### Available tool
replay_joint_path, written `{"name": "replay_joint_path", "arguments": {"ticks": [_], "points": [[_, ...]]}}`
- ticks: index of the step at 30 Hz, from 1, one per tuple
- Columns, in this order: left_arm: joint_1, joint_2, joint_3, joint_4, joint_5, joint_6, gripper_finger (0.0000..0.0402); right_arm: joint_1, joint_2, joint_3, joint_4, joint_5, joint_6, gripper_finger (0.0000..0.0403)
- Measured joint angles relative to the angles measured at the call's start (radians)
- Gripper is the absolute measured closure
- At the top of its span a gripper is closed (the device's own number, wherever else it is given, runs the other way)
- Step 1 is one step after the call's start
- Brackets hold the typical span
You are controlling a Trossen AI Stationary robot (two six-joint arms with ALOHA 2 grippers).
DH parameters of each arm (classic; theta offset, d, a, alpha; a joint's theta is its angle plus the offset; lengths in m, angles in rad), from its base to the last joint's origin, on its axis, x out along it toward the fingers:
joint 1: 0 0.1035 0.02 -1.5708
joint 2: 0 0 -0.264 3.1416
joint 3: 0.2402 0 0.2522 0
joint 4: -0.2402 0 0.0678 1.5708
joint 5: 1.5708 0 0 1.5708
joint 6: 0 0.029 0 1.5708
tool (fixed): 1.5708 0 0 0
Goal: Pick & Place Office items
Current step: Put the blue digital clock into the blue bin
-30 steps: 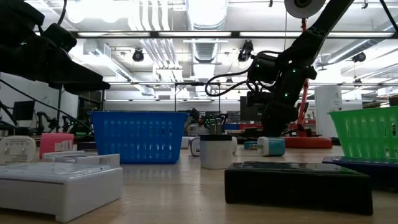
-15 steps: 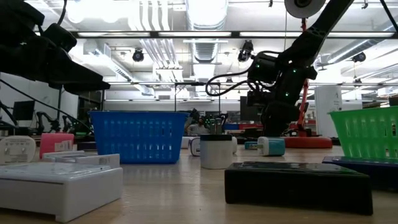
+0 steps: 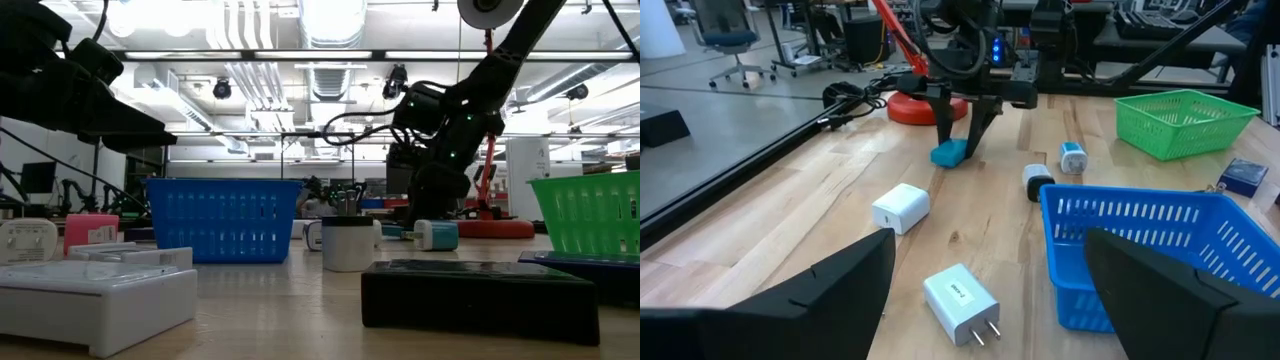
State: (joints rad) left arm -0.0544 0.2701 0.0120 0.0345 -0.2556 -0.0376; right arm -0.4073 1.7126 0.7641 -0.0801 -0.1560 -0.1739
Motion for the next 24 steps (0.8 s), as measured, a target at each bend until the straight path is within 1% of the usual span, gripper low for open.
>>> {"name": "replay_joint_path", "arguments": {"ticks": [5,13,17,24], "points": [[0.0,0.0,0.0,-0.003,0.0,-0.004,0.0069,0.003,0.002,-0.02,0.104,-0.024,-0.001,0.0254],[0.0,0.0,0.0,-0.005,0.0,-0.008,0.0069,0.002,0.002,-0.14,0.46,-0.027,0.014,0.0254],[0.0,0.0,0.0,-0.004,0.0,-0.008,0.0069,0.009,0.001,-0.228,0.688,-0.032,0.039,0.0254],[0.0,0.0,-0.001,0.015,-0.003,-0.008,0.0069,0.045,0.0,-0.399,1.24,-0.04,0.062,0.0254]]}}
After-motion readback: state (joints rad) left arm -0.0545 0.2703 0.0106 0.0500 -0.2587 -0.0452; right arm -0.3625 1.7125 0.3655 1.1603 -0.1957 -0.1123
